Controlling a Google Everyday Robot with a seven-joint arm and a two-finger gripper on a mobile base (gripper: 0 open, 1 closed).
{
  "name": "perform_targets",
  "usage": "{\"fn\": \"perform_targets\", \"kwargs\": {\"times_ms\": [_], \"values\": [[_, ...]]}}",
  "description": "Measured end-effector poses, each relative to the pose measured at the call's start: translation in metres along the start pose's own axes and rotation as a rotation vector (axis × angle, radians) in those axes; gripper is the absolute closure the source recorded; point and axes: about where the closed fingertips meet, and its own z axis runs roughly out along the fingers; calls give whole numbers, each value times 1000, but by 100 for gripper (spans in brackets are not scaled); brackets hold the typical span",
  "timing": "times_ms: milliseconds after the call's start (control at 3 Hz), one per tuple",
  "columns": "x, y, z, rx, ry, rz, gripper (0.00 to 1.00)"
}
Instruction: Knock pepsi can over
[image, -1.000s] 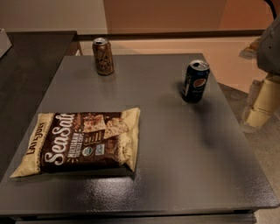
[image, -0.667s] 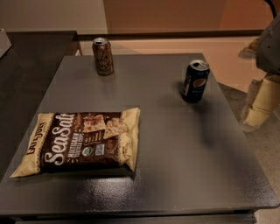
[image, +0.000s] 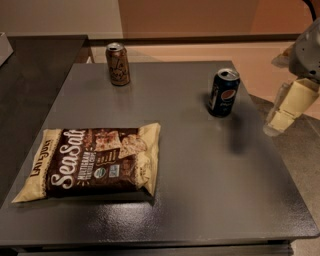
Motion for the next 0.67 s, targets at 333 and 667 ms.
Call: {"fn": "perform_targets", "kwargs": {"times_ms": [333,667], "values": [[-4,-28,16,2,-91,59,0],[-14,-60,33,4,-199,112,0]]}}
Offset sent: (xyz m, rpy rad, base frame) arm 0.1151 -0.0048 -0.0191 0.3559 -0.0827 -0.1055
